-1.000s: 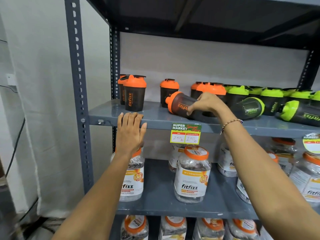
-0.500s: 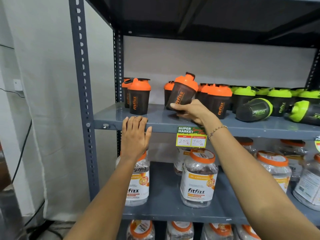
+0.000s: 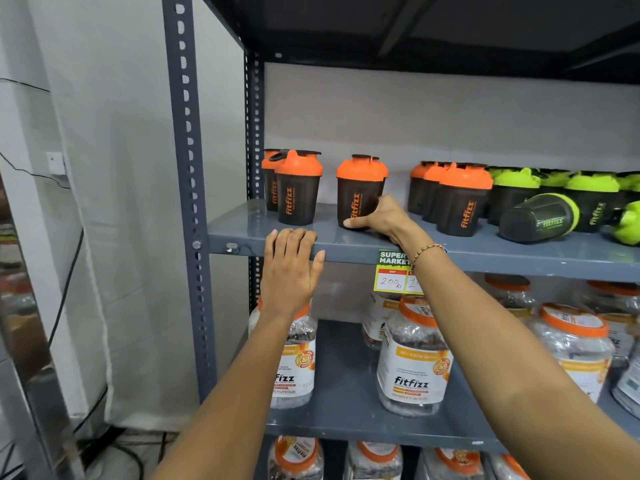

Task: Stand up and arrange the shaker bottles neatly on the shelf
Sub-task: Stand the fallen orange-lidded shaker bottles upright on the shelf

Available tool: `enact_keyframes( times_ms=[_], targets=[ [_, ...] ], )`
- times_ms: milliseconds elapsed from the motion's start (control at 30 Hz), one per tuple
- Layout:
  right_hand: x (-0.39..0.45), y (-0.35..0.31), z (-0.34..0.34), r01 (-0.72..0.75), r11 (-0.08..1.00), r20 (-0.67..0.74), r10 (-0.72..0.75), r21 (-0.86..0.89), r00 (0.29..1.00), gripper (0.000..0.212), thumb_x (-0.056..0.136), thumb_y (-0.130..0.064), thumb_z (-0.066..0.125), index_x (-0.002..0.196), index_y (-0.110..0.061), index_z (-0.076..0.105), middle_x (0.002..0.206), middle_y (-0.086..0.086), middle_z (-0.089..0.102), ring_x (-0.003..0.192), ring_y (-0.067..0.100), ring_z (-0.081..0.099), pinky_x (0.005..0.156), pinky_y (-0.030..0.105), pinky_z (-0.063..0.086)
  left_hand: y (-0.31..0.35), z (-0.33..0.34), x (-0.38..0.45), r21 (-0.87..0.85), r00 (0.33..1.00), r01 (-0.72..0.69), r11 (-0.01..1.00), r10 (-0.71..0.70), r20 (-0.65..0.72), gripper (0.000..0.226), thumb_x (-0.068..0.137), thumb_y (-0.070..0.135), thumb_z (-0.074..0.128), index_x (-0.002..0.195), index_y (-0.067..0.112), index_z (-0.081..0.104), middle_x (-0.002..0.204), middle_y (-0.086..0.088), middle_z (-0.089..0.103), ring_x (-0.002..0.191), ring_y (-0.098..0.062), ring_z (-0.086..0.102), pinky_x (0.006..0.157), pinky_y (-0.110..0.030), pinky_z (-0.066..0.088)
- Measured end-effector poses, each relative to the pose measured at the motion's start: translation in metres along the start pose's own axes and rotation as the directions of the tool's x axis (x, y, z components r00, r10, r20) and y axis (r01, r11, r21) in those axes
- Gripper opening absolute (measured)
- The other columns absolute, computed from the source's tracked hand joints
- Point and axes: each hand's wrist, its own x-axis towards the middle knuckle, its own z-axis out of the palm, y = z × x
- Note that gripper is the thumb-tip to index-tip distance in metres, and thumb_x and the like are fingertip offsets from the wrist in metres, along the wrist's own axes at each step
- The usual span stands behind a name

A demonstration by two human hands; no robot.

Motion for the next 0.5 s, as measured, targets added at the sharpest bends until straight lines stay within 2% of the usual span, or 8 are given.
enact_keyframes(
  times_ms=[100, 200, 300, 333, 400, 467, 500],
  targets=[
    [-0.005, 0.000, 0.001, 0.003, 0.998, 0.015, -0.003, -0.066, 1.000, 0.069, 0.059, -0.033, 0.088, 0.116, -0.006, 0.058, 0.116, 0.011, 0.065, 0.104, 0.027, 0.060, 0.084, 0.035, 0.050, 0.000, -0.001, 0.000, 0.007, 1.000, 0.012, 1.000, -0.012, 0.007, 0.032, 0.094, 0.037, 0.042, 0.116, 0.017, 0.050, 0.116, -0.006, 0.056, 0.114, -0.022, 0.042, 0.111, -0.040, 0.022],
    [-0.011, -0.001, -0.004, -0.022, 0.998, 0.027, 0.023, -0.057, 0.999, 0.063, 0.063, -0.030, 0.086, 0.114, -0.005, 0.058, 0.116, 0.011, 0.065, 0.102, 0.025, 0.060, 0.080, 0.033, 0.047, 0.005, -0.006, 0.001, -0.008, 0.999, 0.035, 0.999, -0.035, 0.022, 0.031, 0.094, 0.037, 0.042, 0.115, 0.016, 0.052, 0.115, -0.006, 0.057, 0.113, -0.022, 0.045, 0.112, -0.041, 0.022],
    [-0.025, 0.006, -0.015, 0.005, 1.000, -0.002, -0.005, 0.029, 1.000, 0.057, 0.071, -0.024, 0.082, 0.119, -0.006, 0.056, 0.092, -0.003, 0.063, 0.083, 0.014, 0.057, 0.075, 0.030, 0.044, 0.013, -0.014, 0.004, -0.104, 0.994, 0.105, 0.989, -0.105, 0.008, 0.029, 0.092, 0.032, 0.045, 0.110, 0.013, 0.057, 0.113, -0.005, 0.059, 0.114, -0.023, 0.050, 0.115, -0.041, 0.020],
    [-0.030, 0.010, -0.022, 0.028, 0.997, -0.057, -0.024, 0.075, 0.998, 0.054, 0.074, -0.023, 0.079, 0.120, -0.006, 0.057, 0.085, -0.007, 0.060, 0.078, 0.010, 0.056, 0.075, 0.029, 0.044, 0.016, -0.016, 0.005, -0.151, 0.991, 0.131, 0.980, -0.133, -0.004, 0.026, 0.092, 0.029, 0.047, 0.108, 0.012, 0.058, 0.113, -0.006, 0.059, 0.116, -0.023, 0.051, 0.117, -0.041, 0.019],
    [-0.042, 0.021, -0.040, 0.071, 0.991, -0.234, -0.043, 0.110, 0.971, 0.040, 0.078, -0.023, 0.075, 0.114, -0.011, 0.063, 0.092, -0.005, 0.065, 0.085, 0.011, 0.060, 0.081, 0.028, 0.046, 0.025, -0.020, 0.008, -0.214, 0.989, 0.140, 0.967, -0.148, -0.021, 0.024, 0.092, 0.024, 0.045, 0.106, 0.010, 0.060, 0.113, -0.006, 0.060, 0.117, -0.024, 0.051, 0.118, -0.038, 0.016],
    [-0.054, 0.031, -0.066, 0.106, 0.983, -0.407, -0.036, 0.152, 0.913, 0.020, 0.079, -0.021, 0.071, 0.098, -0.018, 0.071, 0.100, 0.002, 0.071, 0.088, 0.014, 0.062, 0.085, 0.029, 0.051, 0.043, -0.021, 0.010, -0.240, 0.994, 0.099, 0.966, -0.105, -0.014, 0.029, 0.093, 0.023, 0.041, 0.106, 0.010, 0.062, 0.112, -0.006, 0.063, 0.114, -0.023, 0.054, 0.118, -0.036, 0.015],
    [-0.061, 0.037, -0.081, 0.119, 0.976, -0.476, -0.019, 0.181, 0.879, 0.012, 0.077, -0.019, 0.069, 0.089, -0.021, 0.072, 0.098, 0.003, 0.074, 0.084, 0.014, 0.063, 0.082, 0.029, 0.052, 0.055, -0.021, 0.011, -0.250, 0.997, 0.078, 0.965, -0.080, 0.002, 0.032, 0.094, 0.024, 0.039, 0.107, 0.010, 0.063, 0.111, -0.005, 0.064, 0.112, -0.023, 0.055, 0.117, -0.037, 0.015]
  ],
)
